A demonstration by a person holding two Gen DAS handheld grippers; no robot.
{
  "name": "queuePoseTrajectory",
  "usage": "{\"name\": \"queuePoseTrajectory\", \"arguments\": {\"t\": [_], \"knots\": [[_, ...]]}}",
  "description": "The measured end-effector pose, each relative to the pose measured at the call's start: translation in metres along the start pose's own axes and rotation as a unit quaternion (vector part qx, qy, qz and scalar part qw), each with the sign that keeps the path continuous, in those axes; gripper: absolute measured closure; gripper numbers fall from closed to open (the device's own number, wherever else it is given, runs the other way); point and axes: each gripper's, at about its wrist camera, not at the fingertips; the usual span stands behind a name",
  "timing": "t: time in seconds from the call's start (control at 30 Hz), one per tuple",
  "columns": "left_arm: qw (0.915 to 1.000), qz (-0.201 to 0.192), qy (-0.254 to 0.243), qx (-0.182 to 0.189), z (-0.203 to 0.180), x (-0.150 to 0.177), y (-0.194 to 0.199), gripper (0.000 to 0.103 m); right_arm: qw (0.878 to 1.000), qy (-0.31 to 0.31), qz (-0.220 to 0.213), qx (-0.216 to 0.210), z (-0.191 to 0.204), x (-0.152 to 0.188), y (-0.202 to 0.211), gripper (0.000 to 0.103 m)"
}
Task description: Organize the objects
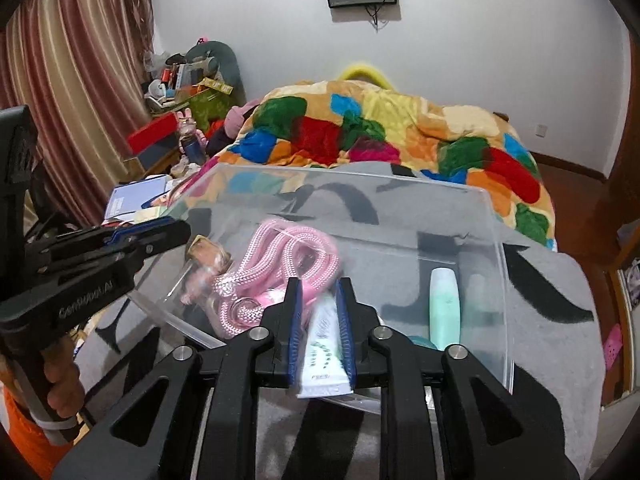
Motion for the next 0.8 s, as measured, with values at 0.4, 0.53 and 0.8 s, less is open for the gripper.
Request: {"name": "queuePoseTrajectory", "arguments": {"t": [0.4,0.53,0.8], "knots": [[0.9982,-0.042,-0.026,0.034,-0.012,0.015,0.042,0.078,0.999,0.017,-0.041,-0.022,0.005,0.017,0.048,0.082],[0.9965,-0.063,-0.038,0.041,-0.020,0.028,0.057,0.060,0.997,0.021,-0.063,-0.026,0.007,0.028,0.069,0.079],[0.9944,-0.088,-0.038,0.046,-0.027,0.051,0.070,0.034,0.995,0.019,-0.100,-0.018,0.006,0.054,0.093,0.043]]}}
Point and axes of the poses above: each gripper's, at about its wrist camera, not at the fingertips, and y roughly against the way its jaws point, z to its left, x to its underside, and after that the axes turned 5 degrees about z, right-handed
